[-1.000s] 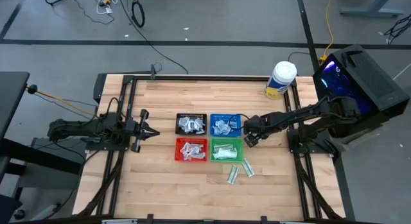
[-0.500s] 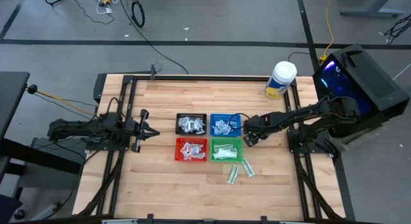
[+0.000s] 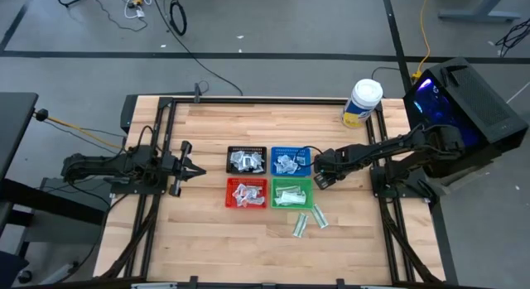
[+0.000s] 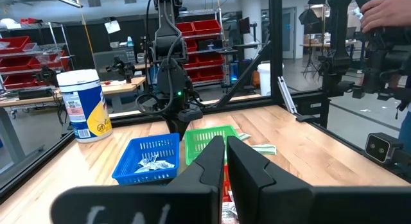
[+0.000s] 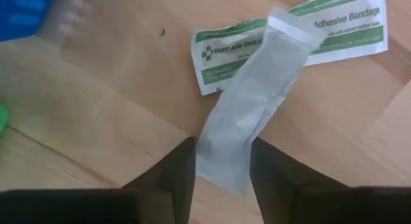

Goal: Pick & Place First Aid Supplies
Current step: Put the green bandage pack into the green bin

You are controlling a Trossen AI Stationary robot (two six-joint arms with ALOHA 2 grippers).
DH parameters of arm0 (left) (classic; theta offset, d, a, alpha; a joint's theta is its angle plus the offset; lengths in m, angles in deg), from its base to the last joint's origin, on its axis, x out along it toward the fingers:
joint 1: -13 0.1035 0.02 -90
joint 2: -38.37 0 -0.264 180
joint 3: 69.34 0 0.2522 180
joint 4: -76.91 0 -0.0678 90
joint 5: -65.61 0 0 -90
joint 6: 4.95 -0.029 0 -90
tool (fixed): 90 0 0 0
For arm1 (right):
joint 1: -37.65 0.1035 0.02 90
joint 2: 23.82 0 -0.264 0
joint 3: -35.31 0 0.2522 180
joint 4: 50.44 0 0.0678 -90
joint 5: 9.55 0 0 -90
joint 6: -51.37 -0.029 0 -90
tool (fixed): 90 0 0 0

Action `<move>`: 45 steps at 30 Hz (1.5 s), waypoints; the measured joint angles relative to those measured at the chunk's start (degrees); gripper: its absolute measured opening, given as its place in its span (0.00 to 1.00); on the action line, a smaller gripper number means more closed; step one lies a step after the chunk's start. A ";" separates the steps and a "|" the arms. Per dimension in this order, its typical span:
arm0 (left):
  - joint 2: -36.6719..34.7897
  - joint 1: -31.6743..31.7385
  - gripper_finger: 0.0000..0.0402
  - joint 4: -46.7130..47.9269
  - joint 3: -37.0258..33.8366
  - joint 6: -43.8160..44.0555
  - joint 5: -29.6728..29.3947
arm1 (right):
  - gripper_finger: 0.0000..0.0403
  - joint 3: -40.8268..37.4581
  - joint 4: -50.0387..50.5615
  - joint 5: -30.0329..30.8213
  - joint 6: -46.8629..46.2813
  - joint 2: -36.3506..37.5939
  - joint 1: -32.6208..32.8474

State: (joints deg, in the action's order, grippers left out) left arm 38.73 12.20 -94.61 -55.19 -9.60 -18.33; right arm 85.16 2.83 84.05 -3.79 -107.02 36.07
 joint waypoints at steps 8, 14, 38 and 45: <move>-0.01 -0.01 0.06 -0.02 0.01 0.00 0.00 | 0.29 0.00 -0.01 -0.01 0.14 0.50 0.01; 0.00 -0.01 0.06 -0.02 0.01 0.00 0.00 | 0.29 -0.17 0.04 0.26 0.14 1.44 0.04; 0.00 -0.01 0.06 -0.01 -0.01 0.00 0.00 | 0.29 -0.17 0.93 -3.28 0.14 12.88 0.07; 0.00 -0.01 0.06 -0.02 0.01 0.00 0.00 | 0.29 0.57 1.80 -4.67 0.16 17.63 0.09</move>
State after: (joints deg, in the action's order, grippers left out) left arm 38.73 12.19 -94.63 -55.19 -9.60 -18.33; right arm 85.74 4.63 79.38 -3.63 -89.39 36.16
